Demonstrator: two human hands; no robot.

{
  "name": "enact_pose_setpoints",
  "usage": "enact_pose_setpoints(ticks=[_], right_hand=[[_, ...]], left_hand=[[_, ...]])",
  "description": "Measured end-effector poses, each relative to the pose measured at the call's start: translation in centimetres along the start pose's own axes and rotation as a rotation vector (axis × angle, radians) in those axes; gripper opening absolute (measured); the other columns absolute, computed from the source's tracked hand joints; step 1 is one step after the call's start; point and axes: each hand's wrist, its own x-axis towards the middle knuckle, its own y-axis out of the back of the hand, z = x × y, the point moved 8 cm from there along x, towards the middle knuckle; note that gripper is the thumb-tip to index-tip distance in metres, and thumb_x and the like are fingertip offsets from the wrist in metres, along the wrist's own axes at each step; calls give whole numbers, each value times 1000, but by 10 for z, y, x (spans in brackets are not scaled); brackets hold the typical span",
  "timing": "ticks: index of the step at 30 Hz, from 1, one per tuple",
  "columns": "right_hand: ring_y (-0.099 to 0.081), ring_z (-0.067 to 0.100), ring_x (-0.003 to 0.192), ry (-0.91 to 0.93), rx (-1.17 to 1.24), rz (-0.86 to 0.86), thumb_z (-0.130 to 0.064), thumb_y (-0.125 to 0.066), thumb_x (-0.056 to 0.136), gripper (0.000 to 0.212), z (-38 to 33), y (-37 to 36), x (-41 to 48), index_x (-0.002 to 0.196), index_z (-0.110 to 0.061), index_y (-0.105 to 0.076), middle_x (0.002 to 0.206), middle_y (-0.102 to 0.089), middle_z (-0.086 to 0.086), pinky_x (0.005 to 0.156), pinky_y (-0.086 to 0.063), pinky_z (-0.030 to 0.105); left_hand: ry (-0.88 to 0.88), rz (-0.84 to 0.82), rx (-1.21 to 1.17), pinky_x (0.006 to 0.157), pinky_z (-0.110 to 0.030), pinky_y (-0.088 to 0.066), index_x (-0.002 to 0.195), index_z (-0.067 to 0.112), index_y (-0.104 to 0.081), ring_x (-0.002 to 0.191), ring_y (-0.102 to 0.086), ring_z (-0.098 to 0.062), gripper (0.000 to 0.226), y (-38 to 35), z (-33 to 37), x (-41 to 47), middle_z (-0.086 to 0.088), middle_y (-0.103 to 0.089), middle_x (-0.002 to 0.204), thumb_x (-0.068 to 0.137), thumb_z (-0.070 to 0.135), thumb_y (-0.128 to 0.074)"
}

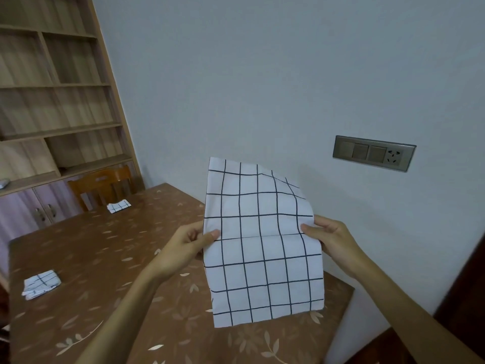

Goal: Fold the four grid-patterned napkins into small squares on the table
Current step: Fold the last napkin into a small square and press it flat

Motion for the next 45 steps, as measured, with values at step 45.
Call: enact_pose_setpoints(ticks=[45], right_hand=[[-67,32,89,277,-542,-167,-42,-76,82,34,-56,-42,2,93,-10,-73,93,-72,10,79,-54,44]], left_hand=[[-114,-25,389,102,-37,-51,123,27,-70,120,-62,-9,48,-25,7,17,12,-66,131,78,38,-85]])
